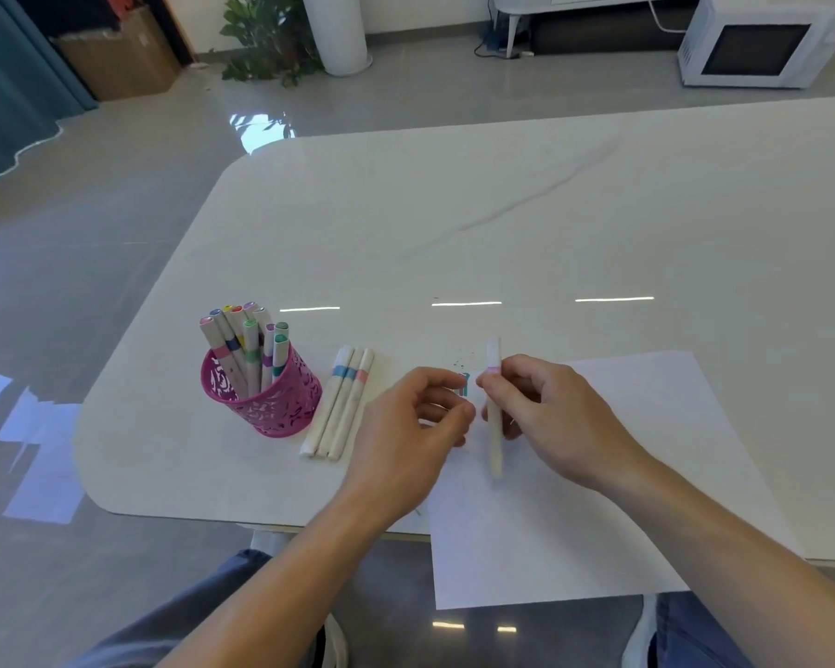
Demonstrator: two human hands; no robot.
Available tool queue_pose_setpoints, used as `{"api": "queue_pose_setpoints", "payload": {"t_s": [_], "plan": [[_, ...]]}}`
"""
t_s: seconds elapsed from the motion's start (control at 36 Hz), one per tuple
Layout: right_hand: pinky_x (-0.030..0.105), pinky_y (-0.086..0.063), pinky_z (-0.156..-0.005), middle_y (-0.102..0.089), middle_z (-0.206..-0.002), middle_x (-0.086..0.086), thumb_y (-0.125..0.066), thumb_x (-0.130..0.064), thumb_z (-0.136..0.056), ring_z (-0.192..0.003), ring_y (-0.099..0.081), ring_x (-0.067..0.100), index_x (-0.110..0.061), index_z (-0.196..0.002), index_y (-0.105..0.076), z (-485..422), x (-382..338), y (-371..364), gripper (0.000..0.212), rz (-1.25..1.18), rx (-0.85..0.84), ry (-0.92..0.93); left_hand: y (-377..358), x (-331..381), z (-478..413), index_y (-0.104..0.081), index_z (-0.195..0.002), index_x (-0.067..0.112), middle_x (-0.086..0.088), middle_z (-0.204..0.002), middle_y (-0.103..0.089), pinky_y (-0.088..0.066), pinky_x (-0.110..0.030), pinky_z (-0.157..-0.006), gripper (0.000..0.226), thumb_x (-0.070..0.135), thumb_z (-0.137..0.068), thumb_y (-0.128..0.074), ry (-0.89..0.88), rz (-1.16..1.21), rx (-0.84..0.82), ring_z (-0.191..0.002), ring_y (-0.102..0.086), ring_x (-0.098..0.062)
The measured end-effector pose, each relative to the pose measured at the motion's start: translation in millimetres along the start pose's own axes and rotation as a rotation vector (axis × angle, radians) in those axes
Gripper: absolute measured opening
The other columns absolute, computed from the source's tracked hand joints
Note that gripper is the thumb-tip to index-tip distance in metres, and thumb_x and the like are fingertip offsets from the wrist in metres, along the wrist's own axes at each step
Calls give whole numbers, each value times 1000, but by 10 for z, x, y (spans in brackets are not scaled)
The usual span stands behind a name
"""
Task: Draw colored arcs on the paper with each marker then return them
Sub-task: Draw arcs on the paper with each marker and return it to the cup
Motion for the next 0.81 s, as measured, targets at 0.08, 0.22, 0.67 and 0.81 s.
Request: {"api": "queue_pose_setpoints", "payload": {"t_s": [0.08,0.22,0.67,0.81], "plan": [[33,-48,-65,-68,-74,-2,-52,-42,-108,-67,-58,14,-21,-82,-63,27,-29,24,35,201,-27,67,24,8,-16,-63,-116,34,17,-94,-70,-61,-34,-75,30,20,-91,-71,-30,-44,29,-80,-71,-10],[32,-47,-75,-56,-87,-7,-48,-40,-109,-82,-56,11,-28,-105,-69,106,-91,-18,24,441,-119,169,-12,80,5,-55,-132,36,23,-107,-63,-55,-21,-79,36,32,-97,-62,-162,-333,-46,-89,-64,-1],[31,-38,-61,-55,-78,-10,-38,-62,-105,-73,-55,15,-26,-94,-52,141,-25,-26,41,692,-151,183,-99,190,48,-71,-107,14,6,-89,-63,-40,-15,-68,16,21,-100,-58,-370,-657,-102,-75,-57,-14],[25,-26,-51,-48,-65,-9,-29,-68,-103,-57,-44,13,-30,-84,-39,161,-76,-40,44,732,-98,226,-41,214,43,-74,-103,17,9,-80,-62,-44,-16,-63,17,16,-99,-57,-387,-573,-66,-65,-52,-8]]}}
Point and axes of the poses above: each hand's wrist, its own z-axis away from the middle knuckle, its own y-axis out of the back of the hand, x = y × z, the point moved 5 cm from there along -z, towards the middle knuckle
